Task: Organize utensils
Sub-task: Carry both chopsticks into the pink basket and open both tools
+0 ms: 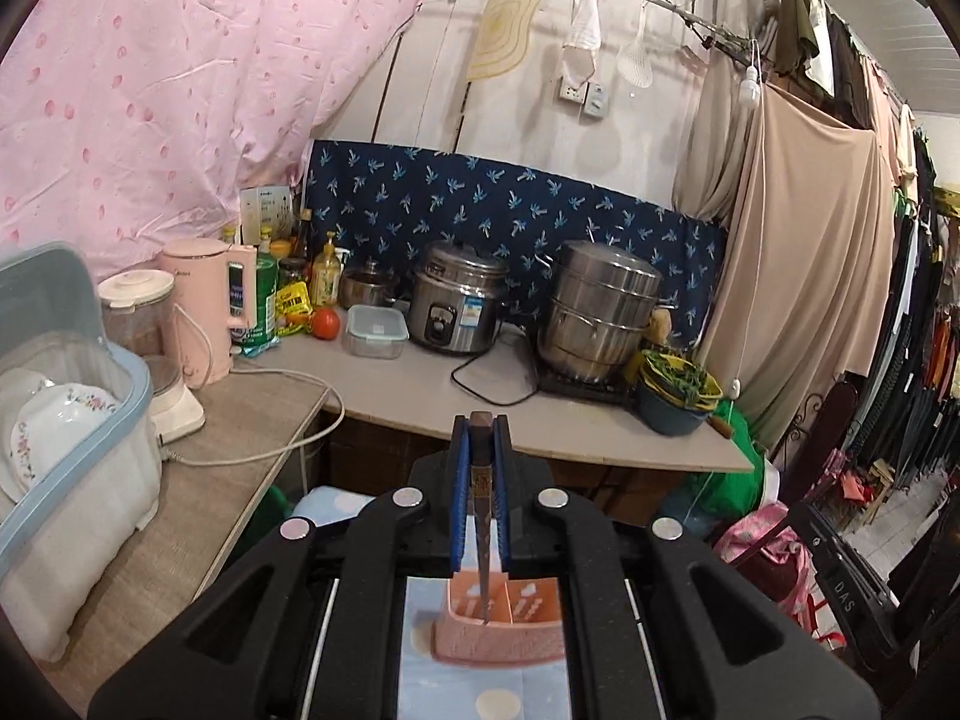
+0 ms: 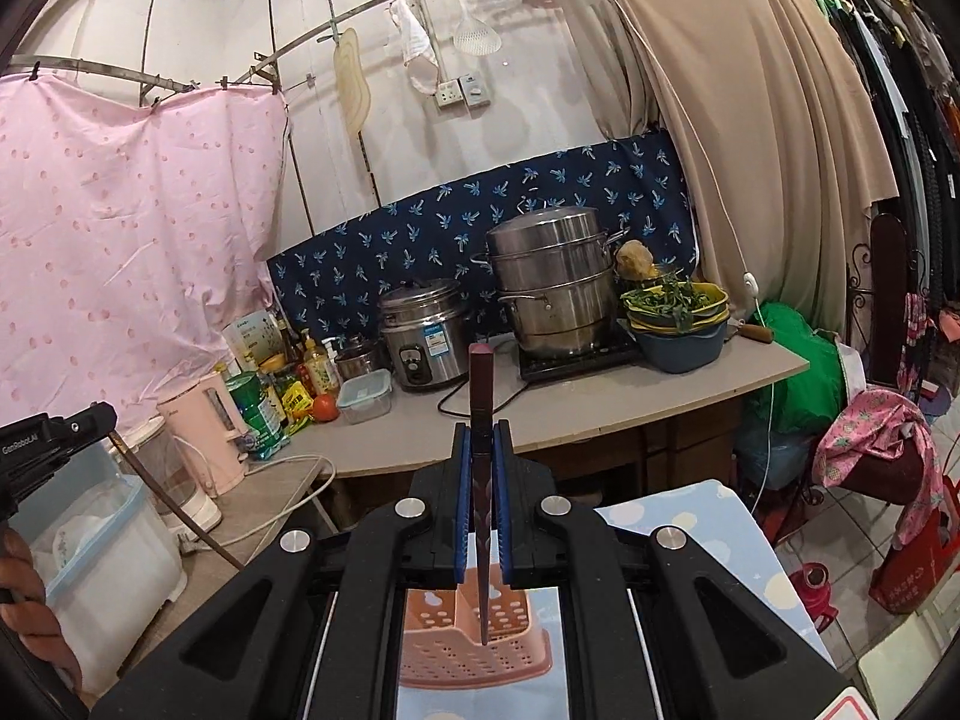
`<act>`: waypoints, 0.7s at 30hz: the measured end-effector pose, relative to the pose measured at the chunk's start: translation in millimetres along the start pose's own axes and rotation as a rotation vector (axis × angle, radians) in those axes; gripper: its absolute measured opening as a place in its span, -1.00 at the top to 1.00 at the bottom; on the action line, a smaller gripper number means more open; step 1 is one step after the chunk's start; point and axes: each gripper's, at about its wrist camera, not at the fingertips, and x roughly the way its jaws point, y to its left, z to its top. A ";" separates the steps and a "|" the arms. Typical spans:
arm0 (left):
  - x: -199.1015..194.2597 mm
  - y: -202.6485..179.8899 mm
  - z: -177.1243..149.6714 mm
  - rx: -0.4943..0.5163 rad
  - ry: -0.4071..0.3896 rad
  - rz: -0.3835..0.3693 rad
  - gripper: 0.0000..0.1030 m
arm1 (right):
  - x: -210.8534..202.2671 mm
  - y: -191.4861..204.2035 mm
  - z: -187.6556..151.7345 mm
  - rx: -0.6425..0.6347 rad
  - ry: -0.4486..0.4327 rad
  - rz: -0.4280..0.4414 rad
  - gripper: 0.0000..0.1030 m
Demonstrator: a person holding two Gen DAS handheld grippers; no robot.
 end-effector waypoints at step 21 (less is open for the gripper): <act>98.6 9.9 -55.0 0.015 0.150 0.033 0.86 | 91.3 -7.8 -56.1 -0.030 0.181 -0.007 0.85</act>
